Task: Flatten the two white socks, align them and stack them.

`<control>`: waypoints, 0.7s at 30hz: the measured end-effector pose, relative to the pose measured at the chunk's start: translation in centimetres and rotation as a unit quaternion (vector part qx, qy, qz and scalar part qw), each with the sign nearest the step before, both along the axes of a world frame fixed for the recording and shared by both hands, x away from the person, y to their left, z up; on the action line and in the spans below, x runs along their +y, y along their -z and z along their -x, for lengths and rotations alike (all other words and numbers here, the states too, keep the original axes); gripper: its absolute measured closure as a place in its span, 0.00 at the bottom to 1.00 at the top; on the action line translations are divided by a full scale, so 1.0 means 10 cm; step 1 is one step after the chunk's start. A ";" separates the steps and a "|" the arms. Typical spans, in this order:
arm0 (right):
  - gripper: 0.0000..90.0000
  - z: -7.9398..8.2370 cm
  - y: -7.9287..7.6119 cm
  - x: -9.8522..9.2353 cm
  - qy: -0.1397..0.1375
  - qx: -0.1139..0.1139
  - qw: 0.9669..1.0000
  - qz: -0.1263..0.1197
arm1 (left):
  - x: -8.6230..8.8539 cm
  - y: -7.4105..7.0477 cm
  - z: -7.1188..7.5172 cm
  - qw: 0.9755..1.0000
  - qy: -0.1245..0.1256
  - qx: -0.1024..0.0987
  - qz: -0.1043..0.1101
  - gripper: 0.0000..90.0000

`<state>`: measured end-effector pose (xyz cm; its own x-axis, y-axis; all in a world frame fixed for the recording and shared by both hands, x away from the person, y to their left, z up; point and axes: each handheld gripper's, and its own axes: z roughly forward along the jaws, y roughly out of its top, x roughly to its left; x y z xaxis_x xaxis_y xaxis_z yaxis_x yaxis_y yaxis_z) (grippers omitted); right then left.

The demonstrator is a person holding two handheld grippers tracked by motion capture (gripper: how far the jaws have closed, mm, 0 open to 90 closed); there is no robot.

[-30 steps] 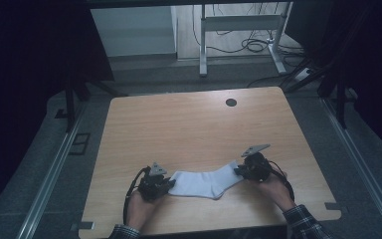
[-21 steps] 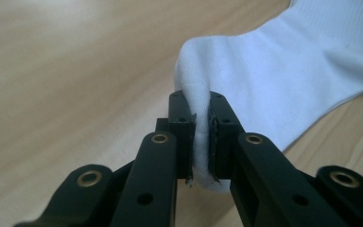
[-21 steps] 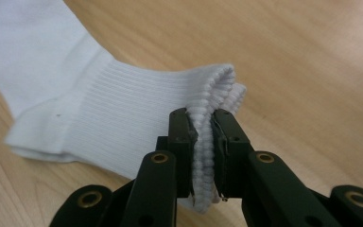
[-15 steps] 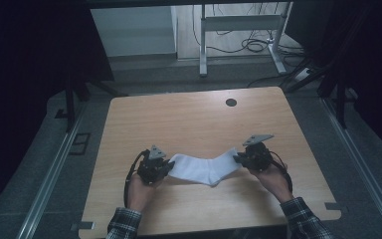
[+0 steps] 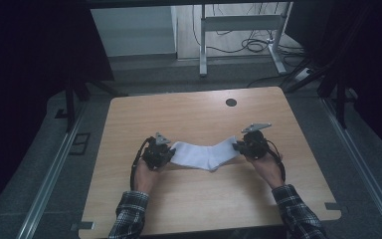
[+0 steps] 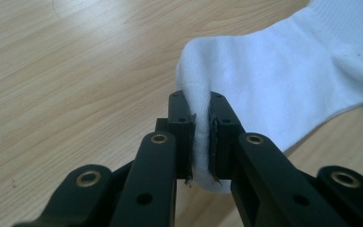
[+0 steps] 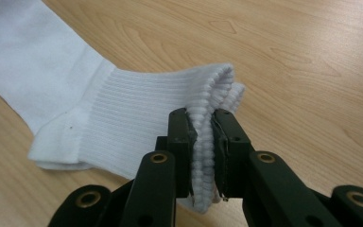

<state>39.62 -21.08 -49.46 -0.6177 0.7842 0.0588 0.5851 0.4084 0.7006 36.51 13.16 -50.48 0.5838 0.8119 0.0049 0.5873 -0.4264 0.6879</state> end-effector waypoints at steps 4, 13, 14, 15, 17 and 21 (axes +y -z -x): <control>0.86 -0.05 0.06 0.02 0.005 -0.002 1.000 0.004 | -0.01 0.08 -0.06 1.000 -0.006 0.002 -0.008 0.91; 0.86 -0.11 0.16 0.01 0.012 -0.002 1.000 0.010 | -0.03 0.20 -0.11 1.000 -0.015 0.000 -0.009 0.91; 0.86 -0.12 0.17 0.01 0.013 -0.002 1.000 0.012 | -0.03 0.21 -0.11 1.000 -0.015 0.001 -0.008 0.91; 0.85 -0.12 0.18 0.01 0.013 -0.003 1.000 0.013 | -0.03 0.22 -0.12 1.000 -0.015 0.002 -0.009 0.91; 0.85 -0.13 0.20 0.01 0.013 -0.001 1.000 0.015 | -0.04 0.24 -0.12 1.000 -0.016 0.005 -0.010 0.90; 0.82 -0.14 0.26 0.01 0.013 0.009 1.000 0.025 | -0.03 0.28 -0.13 1.000 -0.020 0.010 -0.008 0.88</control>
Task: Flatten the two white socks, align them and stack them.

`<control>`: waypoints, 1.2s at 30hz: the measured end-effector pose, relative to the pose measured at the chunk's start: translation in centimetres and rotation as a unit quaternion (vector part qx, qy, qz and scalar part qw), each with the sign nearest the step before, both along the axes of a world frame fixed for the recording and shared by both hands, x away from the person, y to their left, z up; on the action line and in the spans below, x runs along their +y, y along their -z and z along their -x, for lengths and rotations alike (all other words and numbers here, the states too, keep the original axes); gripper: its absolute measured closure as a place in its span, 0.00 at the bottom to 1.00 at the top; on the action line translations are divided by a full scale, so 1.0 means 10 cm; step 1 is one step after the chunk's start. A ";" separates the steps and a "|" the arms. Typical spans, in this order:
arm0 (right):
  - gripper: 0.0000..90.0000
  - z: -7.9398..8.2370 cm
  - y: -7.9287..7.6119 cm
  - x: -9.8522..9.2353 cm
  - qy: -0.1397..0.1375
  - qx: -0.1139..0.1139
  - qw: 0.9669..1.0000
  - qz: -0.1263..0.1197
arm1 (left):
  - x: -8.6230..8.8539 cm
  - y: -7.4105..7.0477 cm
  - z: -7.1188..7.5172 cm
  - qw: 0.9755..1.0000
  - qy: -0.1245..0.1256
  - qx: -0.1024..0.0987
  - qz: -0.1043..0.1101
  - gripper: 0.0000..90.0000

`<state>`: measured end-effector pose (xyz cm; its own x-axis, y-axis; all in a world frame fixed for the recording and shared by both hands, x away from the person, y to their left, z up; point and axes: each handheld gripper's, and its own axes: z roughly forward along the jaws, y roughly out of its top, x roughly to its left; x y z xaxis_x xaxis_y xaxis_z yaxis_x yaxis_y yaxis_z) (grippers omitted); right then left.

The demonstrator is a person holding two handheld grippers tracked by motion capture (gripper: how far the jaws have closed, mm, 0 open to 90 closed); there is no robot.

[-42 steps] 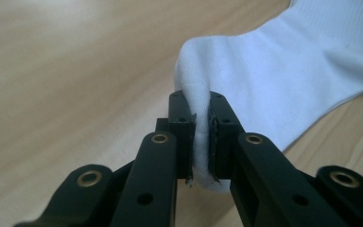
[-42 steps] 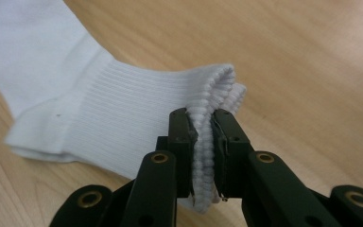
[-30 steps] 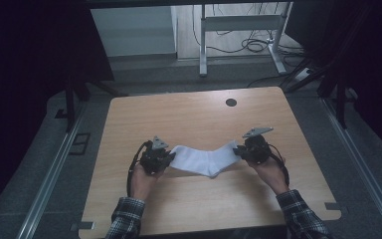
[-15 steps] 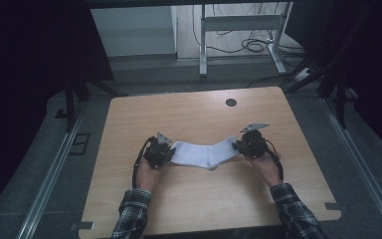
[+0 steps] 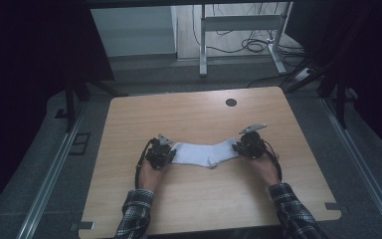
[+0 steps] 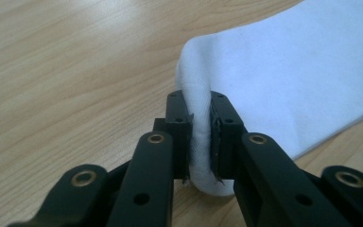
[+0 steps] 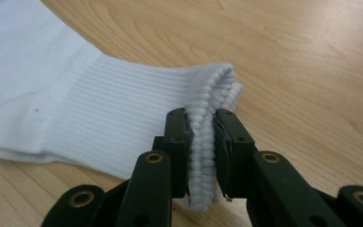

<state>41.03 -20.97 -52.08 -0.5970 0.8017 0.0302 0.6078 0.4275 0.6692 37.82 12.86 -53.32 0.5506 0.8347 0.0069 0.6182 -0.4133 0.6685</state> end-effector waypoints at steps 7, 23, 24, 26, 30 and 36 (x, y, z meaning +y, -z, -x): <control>0.69 -0.01 0.02 -0.02 0.006 -0.006 1.000 0.006 | 0.03 0.00 -0.01 1.000 -0.023 -0.009 0.003 0.66; 0.41 0.05 -0.07 -0.03 -0.004 -0.009 1.000 -0.007 | 0.16 -0.10 0.08 0.998 -0.025 -0.007 0.063 0.35; 0.39 0.06 -0.07 -0.02 -0.007 -0.007 1.000 -0.009 | 0.16 -0.10 0.08 0.997 -0.023 -0.006 0.067 0.33; 0.36 0.07 -0.08 -0.02 -0.011 -0.009 1.000 -0.011 | 0.16 -0.12 0.11 0.997 -0.018 -0.008 0.069 0.30; 0.29 0.10 -0.11 0.00 -0.019 -0.008 1.000 -0.013 | 0.18 -0.14 0.14 0.997 -0.015 -0.005 0.074 0.25; 0.21 0.16 -0.14 0.00 -0.032 -0.006 0.999 -0.015 | 0.21 -0.17 0.20 0.997 -0.005 -0.001 0.077 0.20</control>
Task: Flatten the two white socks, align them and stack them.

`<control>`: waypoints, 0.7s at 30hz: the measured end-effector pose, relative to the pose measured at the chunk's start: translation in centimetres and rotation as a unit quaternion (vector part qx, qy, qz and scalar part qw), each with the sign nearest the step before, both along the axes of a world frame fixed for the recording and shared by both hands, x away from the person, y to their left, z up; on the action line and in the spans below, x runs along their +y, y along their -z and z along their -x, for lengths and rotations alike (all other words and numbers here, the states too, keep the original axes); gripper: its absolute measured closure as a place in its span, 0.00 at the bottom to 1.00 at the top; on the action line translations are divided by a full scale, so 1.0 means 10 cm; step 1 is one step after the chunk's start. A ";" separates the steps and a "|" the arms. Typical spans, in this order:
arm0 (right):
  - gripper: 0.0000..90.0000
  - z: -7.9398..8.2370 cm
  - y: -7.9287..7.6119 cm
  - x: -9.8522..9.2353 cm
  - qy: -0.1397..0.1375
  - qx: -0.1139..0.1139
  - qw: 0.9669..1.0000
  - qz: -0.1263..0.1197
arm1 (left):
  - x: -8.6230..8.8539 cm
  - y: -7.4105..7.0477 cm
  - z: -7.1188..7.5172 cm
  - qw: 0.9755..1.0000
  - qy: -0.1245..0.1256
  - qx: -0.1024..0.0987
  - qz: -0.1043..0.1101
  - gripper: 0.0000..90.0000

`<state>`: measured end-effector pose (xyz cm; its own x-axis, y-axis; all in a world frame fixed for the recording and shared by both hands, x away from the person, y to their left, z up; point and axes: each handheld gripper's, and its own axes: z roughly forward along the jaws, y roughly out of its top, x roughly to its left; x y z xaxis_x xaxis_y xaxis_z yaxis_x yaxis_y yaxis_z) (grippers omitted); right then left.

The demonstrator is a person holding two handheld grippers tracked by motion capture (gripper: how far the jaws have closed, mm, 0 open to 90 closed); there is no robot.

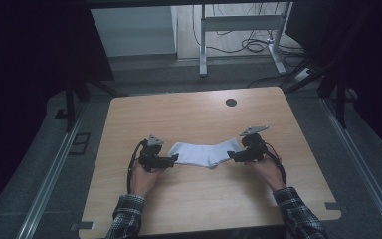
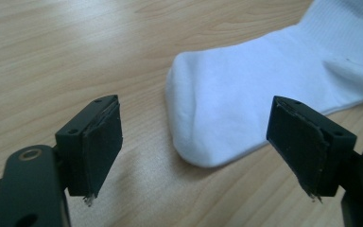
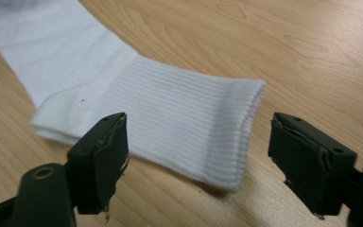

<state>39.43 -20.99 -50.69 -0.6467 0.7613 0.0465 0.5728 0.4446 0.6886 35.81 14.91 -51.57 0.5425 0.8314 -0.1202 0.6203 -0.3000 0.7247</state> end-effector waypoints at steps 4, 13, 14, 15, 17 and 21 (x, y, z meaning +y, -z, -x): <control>0.18 0.04 -0.02 -0.01 -0.003 -0.004 1.000 0.006 | 0.02 -0.02 0.05 1.000 0.006 -0.002 -0.002 0.16; 0.13 0.13 -0.05 -0.06 -0.009 -0.006 1.000 0.009 | 0.08 -0.06 0.18 1.000 0.009 -0.001 0.000 0.15; 0.13 0.14 -0.06 -0.07 -0.011 -0.007 1.000 0.010 | 0.08 -0.07 0.19 1.000 0.011 -0.002 -0.001 0.15; 0.13 0.16 -0.06 -0.08 -0.012 -0.008 1.000 0.010 | 0.09 -0.08 0.21 1.000 0.012 -0.003 -0.002 0.15; 0.12 0.18 -0.08 -0.08 -0.014 -0.010 1.000 0.010 | 0.09 -0.09 0.25 1.000 0.016 -0.006 -0.007 0.14; 0.12 0.24 -0.11 -0.11 -0.018 -0.013 1.000 0.013 | 0.10 -0.12 0.30 1.000 0.021 -0.009 -0.009 0.14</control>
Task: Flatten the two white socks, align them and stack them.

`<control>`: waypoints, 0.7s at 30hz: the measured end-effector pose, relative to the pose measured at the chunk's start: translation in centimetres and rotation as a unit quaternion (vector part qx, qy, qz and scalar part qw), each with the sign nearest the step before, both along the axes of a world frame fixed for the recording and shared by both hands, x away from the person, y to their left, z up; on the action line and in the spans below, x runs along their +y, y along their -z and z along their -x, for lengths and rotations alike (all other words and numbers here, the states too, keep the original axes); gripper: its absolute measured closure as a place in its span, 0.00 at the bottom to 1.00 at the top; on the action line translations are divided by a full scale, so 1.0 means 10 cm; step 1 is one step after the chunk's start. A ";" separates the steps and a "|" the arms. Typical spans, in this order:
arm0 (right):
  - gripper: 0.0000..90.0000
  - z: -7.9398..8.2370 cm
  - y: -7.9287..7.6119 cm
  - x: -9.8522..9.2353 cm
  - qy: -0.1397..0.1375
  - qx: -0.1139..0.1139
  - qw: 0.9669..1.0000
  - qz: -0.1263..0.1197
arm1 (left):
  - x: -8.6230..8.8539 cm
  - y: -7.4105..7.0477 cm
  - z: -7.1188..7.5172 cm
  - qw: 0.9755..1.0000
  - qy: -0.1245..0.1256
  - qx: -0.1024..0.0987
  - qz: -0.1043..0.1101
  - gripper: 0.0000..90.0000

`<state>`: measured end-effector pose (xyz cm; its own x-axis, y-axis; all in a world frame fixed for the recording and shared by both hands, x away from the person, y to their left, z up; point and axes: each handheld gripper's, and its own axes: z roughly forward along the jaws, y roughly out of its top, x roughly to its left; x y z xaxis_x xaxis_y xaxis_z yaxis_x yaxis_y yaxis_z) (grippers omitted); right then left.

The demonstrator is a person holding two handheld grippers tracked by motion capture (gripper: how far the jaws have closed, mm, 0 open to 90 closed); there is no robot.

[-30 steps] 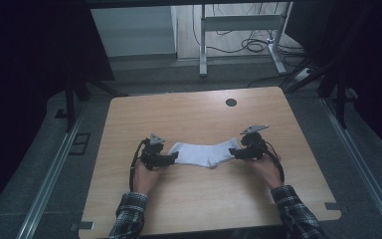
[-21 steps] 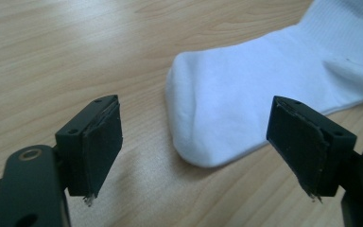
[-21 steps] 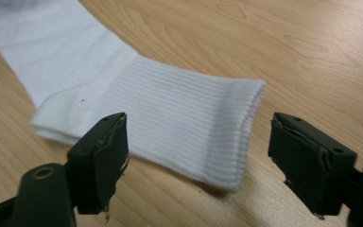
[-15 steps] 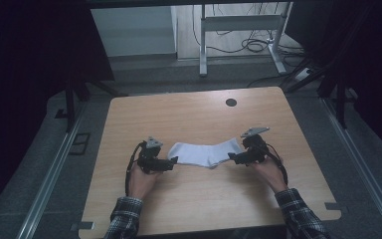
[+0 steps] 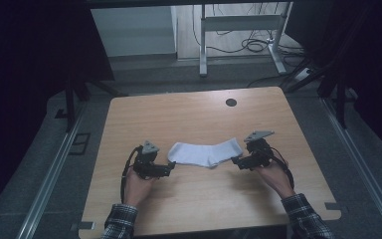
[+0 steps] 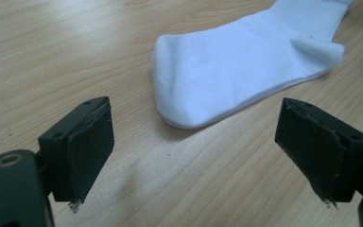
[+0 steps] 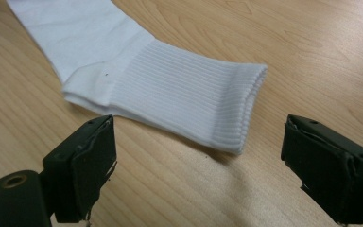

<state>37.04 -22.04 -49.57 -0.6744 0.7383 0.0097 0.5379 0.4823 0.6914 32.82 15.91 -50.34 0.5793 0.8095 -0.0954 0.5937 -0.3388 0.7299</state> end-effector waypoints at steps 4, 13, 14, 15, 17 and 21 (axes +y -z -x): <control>0.11 0.06 -0.03 -0.01 -0.005 -0.005 1.000 -0.003 | 0.01 -0.02 0.06 1.000 0.002 -0.002 -0.007 0.14; 0.11 0.19 -0.08 -0.06 -0.014 -0.012 1.000 0.000 | 0.07 -0.06 0.21 1.000 0.008 -0.011 -0.015 0.14; 0.11 0.20 -0.08 -0.07 -0.016 -0.014 1.000 0.000 | 0.07 -0.06 0.23 1.000 0.007 -0.011 -0.016 0.14; 0.11 0.21 -0.09 -0.08 -0.014 -0.014 1.000 -0.001 | 0.08 -0.06 0.25 1.000 0.008 -0.013 -0.016 0.14; 0.11 0.24 -0.10 -0.09 -0.016 -0.016 1.000 0.000 | 0.09 -0.07 0.28 1.000 0.008 -0.014 -0.015 0.14; 0.11 0.29 -0.11 -0.12 -0.019 -0.020 1.000 0.001 | 0.12 -0.07 0.34 1.000 0.011 -0.017 -0.009 0.14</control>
<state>34.13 -23.23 -48.52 -0.7012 0.7127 -0.0180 0.4921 0.5022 0.7111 29.39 17.10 -49.62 0.5991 0.7984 -0.0613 0.5615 -0.3643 0.7430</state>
